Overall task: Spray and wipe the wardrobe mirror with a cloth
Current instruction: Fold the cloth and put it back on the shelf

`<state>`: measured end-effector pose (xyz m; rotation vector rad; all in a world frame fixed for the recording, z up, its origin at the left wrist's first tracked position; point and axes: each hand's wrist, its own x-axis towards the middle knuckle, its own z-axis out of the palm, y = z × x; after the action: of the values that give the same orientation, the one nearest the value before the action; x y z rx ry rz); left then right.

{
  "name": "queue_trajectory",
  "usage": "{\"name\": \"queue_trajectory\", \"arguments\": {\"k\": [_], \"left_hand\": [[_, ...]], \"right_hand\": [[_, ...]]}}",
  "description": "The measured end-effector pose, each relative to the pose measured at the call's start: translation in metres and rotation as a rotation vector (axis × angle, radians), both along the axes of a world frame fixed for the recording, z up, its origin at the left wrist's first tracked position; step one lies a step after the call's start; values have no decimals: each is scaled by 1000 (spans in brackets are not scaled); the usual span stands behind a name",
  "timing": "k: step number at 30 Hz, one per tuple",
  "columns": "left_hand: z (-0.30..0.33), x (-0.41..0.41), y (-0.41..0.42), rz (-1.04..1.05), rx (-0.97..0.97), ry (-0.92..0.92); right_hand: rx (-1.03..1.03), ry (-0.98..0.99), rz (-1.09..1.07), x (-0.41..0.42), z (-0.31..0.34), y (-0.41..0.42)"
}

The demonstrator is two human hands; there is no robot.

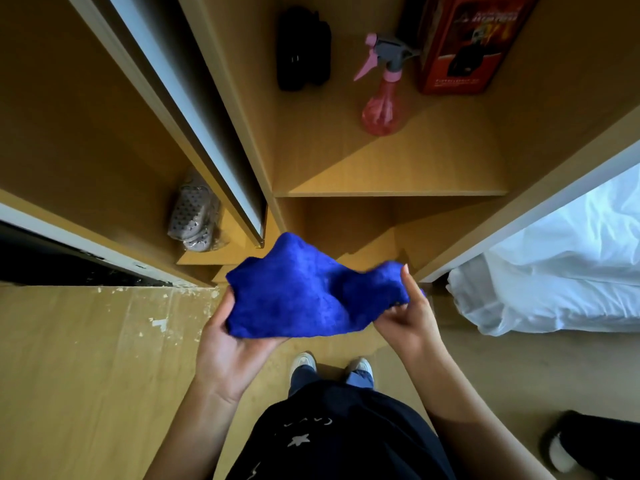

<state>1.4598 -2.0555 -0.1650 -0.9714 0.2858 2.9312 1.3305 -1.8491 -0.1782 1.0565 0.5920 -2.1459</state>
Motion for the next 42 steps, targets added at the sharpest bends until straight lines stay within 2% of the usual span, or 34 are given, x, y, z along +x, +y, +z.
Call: {"name": "queue_trajectory", "arguments": {"k": [2, 5, 8, 10, 13, 16, 21, 26, 29, 32, 34, 38, 42], "left_hand": [[3, 3, -2, 55, 65, 75], [0, 6, -7, 67, -23, -50], [1, 13, -10, 16, -93, -17], [-2, 16, -13, 34, -189, -83], [-18, 18, -17, 27, -203, -181], [-29, 15, -21, -74, -296, -338], [-29, 9, -29, -337, -498, -582], [-13, -18, -26, -464, -712, -541], [5, -44, -8, -517, -816, -442], [26, -69, 22, -544, -847, -338], [36, -78, 37, -518, -851, -323], [42, -78, 48, -435, -703, -350], [39, -75, 49, -428, -517, -343]], "right_hand": [[32, -155, -28, 3, -7, 0], [69, -231, -17, 8, -11, 0], [85, -168, -107, 5, -9, 5], [21, -94, -183, 2, -8, 10], [-53, -73, -247, 1, -15, 17], [-23, -104, -232, 4, -23, 21], [145, -18, -98, 10, -36, 26], [197, 203, 105, 6, -29, 24], [244, 400, 370, 8, -7, 9], [380, 756, 767, 24, 4, -16], [385, 988, 951, 34, 4, -24], [353, 1093, 1087, 29, 12, -18], [697, 1227, 1156, 31, 3, -20]]}}
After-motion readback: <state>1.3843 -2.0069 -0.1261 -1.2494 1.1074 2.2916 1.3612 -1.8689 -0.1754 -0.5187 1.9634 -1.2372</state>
